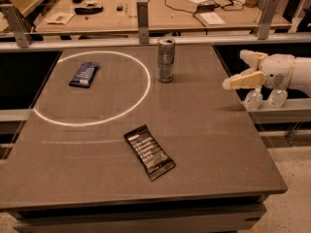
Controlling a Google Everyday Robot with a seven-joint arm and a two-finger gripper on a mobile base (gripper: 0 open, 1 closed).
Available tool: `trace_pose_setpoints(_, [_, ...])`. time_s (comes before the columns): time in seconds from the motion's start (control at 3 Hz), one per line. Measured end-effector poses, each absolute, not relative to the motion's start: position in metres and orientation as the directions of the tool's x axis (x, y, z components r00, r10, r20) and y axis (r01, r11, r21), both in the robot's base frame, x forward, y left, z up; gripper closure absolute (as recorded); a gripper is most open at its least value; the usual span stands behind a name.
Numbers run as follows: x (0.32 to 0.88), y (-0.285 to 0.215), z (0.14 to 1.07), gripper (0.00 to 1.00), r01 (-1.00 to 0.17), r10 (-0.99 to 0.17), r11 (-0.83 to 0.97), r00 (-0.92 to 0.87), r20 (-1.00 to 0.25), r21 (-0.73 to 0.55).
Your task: Move redbull can near rxbar chocolate
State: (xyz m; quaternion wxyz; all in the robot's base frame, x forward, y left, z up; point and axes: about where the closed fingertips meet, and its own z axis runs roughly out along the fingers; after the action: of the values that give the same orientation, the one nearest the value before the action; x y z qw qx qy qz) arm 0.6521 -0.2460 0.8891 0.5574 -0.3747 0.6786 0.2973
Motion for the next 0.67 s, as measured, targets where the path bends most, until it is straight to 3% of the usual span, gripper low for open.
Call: trace_pose_setpoints(0.67, [0.687,-0.215,0.879,0.0,-0.866,-0.197,0.501,-0.116,-0.973,0.002])
